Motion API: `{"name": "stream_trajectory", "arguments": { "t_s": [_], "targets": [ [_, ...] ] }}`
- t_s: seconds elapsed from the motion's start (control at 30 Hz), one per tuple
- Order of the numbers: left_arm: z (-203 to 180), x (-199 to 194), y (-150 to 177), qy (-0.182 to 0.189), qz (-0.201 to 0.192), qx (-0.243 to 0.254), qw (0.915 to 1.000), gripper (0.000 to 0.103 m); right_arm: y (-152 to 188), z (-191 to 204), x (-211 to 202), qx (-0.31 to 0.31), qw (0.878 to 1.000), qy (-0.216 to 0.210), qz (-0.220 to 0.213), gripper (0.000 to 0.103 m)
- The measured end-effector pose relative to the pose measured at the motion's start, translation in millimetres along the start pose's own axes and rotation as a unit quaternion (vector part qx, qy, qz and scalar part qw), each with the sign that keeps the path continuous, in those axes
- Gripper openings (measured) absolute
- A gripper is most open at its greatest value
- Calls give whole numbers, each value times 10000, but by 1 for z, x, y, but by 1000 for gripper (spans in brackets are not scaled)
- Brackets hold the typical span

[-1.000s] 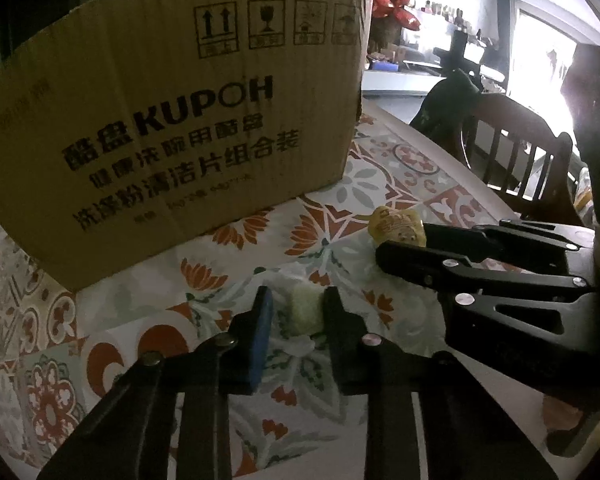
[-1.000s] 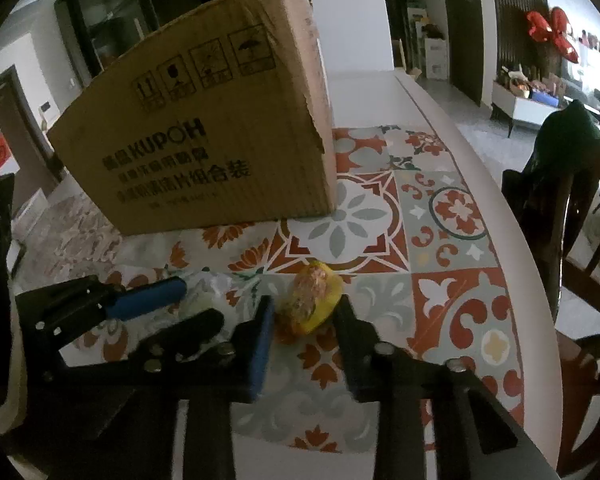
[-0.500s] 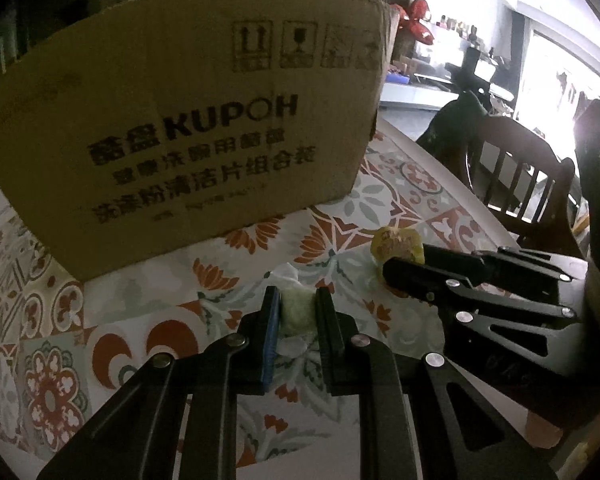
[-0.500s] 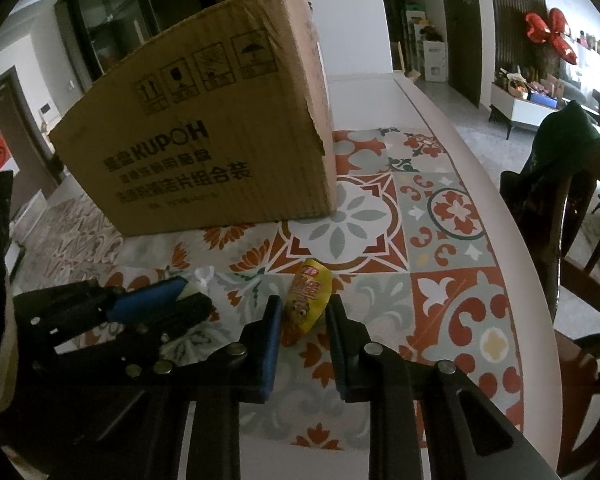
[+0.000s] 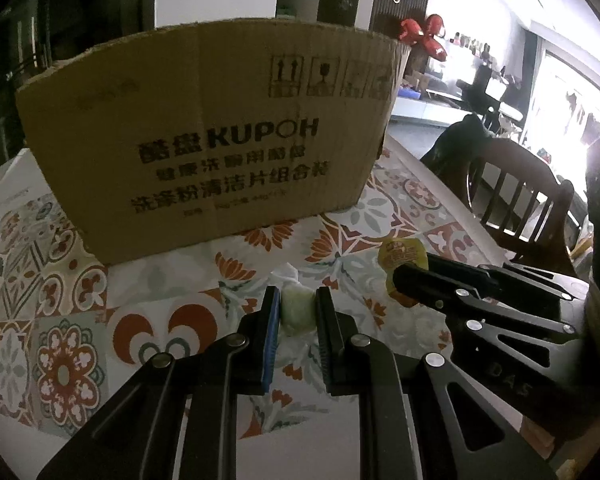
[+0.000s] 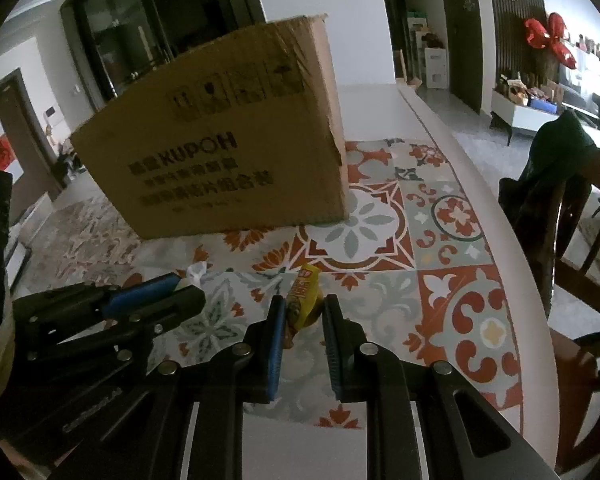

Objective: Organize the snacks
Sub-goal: 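Lift both candies and carry them over the box, then lower both tools into the box and open them to release the candies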

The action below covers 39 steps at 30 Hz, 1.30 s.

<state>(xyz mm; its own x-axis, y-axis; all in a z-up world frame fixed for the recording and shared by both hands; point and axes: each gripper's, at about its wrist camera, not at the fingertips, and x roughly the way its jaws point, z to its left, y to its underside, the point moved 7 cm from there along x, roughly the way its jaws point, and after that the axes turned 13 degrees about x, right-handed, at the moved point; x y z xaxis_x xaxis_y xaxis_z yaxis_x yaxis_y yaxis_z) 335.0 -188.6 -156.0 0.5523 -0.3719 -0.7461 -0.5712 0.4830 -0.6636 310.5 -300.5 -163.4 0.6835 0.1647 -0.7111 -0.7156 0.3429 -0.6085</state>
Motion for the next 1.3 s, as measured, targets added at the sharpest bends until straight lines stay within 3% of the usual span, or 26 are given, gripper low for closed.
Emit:
{"name": "stream_trajectory", "arguments": {
  "t_s": [0.7, 1.3],
  "targets": [
    [7, -78, -29, -219, -685, -125, 9973, 19, -19, 32, -62, -99, 9972, -268, -696, 19],
    [28, -134, -76, -483, -1255, -103, 9909, 19, -70, 73, -114, -333, 9867, -558, -1491, 19]
  ]
}}
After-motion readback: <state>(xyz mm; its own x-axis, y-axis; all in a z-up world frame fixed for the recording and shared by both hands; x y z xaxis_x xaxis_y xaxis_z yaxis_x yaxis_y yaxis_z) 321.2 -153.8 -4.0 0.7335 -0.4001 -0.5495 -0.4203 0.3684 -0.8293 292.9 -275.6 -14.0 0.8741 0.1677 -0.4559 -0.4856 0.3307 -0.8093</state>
